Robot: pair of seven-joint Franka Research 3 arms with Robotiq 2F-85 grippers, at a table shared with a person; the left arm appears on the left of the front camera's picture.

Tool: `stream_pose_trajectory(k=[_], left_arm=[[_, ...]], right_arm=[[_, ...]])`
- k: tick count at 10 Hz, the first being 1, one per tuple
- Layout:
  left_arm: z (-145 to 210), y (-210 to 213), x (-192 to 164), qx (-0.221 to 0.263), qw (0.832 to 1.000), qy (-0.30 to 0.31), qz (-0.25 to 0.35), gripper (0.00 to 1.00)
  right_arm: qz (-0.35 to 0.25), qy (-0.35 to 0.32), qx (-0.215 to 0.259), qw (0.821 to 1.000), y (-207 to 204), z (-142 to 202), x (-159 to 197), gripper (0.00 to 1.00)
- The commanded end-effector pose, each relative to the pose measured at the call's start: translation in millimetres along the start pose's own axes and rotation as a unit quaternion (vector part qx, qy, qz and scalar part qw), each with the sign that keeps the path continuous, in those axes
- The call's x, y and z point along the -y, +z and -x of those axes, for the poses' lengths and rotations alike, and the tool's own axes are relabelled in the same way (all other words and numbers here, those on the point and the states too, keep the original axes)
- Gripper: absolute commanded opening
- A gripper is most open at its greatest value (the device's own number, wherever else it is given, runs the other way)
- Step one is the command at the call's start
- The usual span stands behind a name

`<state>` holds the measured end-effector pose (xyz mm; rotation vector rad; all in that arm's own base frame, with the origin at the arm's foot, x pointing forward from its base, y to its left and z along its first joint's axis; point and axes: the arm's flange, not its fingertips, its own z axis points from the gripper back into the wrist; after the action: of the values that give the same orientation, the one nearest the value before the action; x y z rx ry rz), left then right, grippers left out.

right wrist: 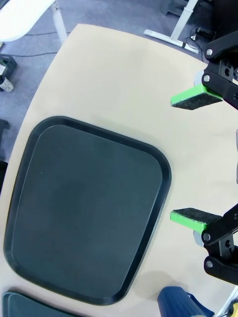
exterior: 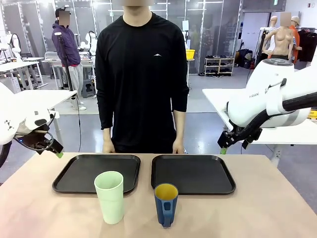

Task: Sort and store the cups by type.
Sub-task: Pick up the Reusable plastic cup.

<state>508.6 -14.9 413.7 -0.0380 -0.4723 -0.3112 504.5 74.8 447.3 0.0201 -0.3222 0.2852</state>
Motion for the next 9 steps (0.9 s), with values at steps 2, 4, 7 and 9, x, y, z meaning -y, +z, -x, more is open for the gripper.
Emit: stream_pose_trajectory(k=[2, 4, 7, 9], left_arm=[[-7.9, 1.4, -2.3, -0.004, 1.0, 0.006, 0.01, 1.0], [-2.3, 1.0, 2.3, 0.001, 1.0, -0.002, 0.0, 1.0], [-2.3, 1.0, 2.3, 0.001, 1.0, -0.002, 0.0, 1.0], [-2.3, 1.0, 2.3, 0.001, 1.0, -0.002, 0.0, 1.0]], right_arm=[[0.007, -0.008, -0.02, 1.0, 1.5, -9.8, 7.9, 1.0], [0.0, -0.002, -0.004, 1.0, -0.5, -2.2, 2.4, 1.0], [0.0, -0.002, -0.004, 1.0, -0.5, -2.2, 2.4, 1.0], [0.0, -0.002, -0.004, 1.0, -0.5, -2.2, 2.4, 1.0]])
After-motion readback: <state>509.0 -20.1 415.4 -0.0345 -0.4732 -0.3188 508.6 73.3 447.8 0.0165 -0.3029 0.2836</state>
